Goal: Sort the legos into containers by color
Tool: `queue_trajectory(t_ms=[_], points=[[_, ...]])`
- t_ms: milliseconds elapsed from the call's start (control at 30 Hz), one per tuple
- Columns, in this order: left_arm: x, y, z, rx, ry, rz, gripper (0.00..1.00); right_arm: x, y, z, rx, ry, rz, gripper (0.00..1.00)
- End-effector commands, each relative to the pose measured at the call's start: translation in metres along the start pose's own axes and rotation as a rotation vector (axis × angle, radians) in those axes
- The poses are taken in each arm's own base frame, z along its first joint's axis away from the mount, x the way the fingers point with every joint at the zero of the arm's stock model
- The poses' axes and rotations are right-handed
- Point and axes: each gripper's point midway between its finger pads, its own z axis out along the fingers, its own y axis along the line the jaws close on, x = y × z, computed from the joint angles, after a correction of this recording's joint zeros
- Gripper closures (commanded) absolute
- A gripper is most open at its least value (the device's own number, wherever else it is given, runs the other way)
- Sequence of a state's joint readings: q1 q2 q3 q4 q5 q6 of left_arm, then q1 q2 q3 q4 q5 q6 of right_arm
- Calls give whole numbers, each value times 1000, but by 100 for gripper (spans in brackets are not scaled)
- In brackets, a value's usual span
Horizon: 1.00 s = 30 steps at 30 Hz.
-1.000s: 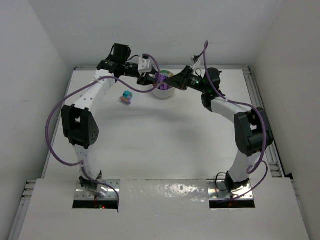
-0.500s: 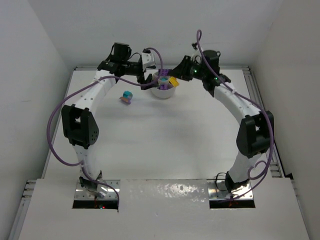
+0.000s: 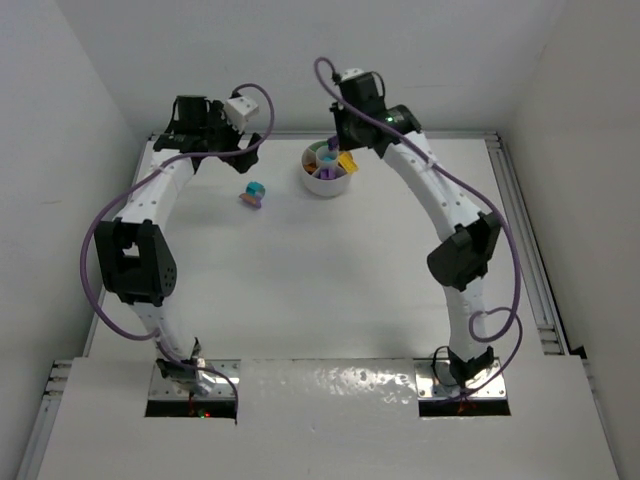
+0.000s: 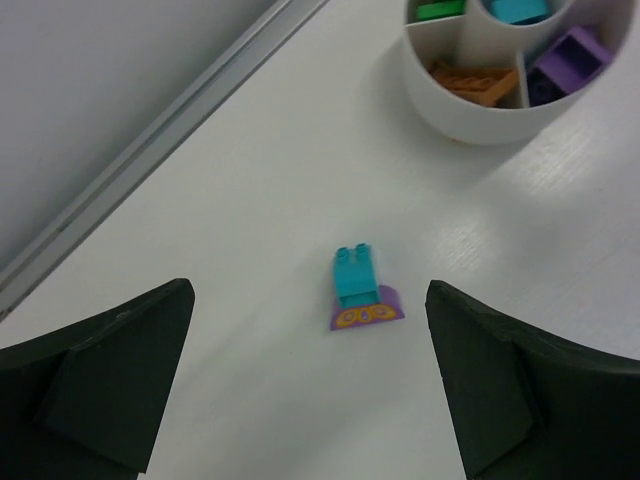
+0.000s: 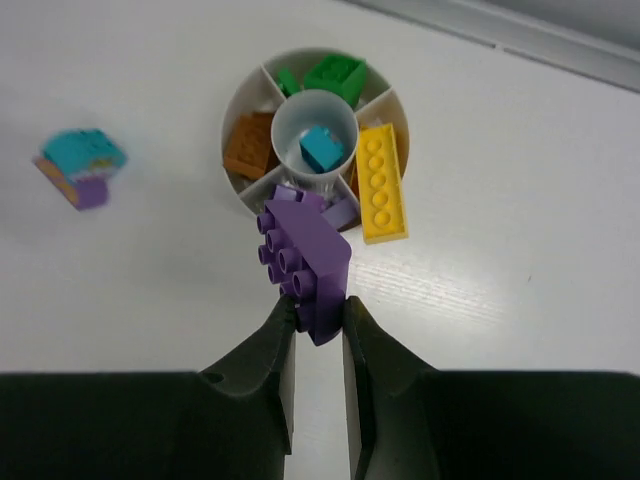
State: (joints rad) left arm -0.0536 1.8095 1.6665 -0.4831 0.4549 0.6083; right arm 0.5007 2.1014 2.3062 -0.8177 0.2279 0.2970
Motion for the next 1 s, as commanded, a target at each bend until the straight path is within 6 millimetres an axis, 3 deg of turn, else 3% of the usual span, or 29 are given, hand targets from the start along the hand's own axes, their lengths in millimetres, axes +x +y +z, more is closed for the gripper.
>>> queue_trajectory(t_ms=[0,133,267,367,633,967], points=[[-12,44,-27,-208,-51,-74,0,34,-23,21,152,114,-120,100],[-10,43,-27,-207,-58,-76,0,40,0,38,139,104,-205,100],[-11,37,-29,-192,-70,-84,0,51,-7,54,196,114,-233,100],[-12,37,-31,-193,-70,-85,0,48,-13,58,237,103,-262,100],[-12,36,-29,-192,-72,-91,0,57,-4,80,204,98,-262,100],[-11,37,-29,-198,-73,-95,0,73,-1,91,184,133,-276,100]])
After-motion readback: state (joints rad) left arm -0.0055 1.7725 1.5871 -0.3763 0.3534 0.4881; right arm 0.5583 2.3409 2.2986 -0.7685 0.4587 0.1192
